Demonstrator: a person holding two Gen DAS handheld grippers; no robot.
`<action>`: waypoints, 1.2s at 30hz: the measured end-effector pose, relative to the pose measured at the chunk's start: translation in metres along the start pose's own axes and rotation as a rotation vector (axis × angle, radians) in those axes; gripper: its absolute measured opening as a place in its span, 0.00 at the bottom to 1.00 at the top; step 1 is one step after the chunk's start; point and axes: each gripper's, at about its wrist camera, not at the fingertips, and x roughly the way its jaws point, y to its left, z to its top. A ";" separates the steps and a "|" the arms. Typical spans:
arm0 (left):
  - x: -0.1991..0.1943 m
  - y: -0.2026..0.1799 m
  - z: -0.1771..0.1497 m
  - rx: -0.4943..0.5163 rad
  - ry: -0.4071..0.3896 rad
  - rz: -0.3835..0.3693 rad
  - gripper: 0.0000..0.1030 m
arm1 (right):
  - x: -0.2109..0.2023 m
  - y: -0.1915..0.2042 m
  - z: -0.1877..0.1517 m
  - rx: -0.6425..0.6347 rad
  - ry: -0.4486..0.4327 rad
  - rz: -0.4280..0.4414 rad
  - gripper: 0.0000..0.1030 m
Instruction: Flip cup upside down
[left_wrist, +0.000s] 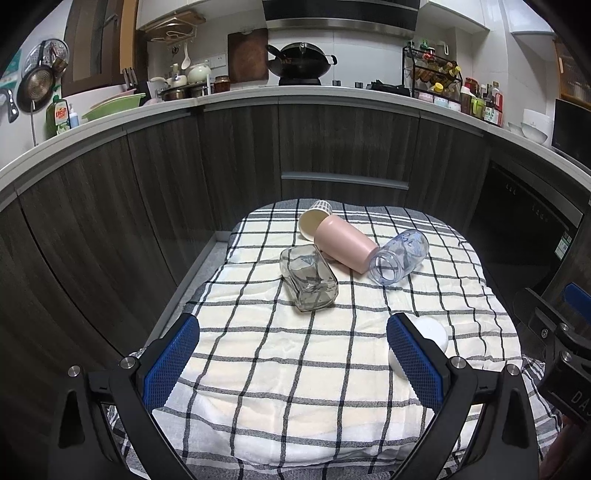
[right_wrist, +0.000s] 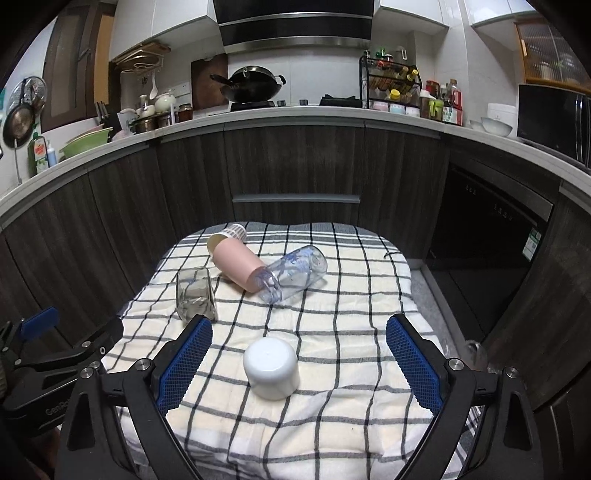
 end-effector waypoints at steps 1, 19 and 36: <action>-0.002 0.000 0.000 0.000 -0.004 0.000 1.00 | -0.002 0.001 0.000 -0.003 -0.007 -0.001 0.93; -0.022 -0.002 0.003 0.027 -0.078 -0.016 1.00 | -0.020 0.005 0.004 -0.020 -0.065 -0.004 0.97; -0.024 -0.001 0.002 0.031 -0.089 -0.004 1.00 | -0.021 0.005 0.005 -0.021 -0.063 -0.003 0.97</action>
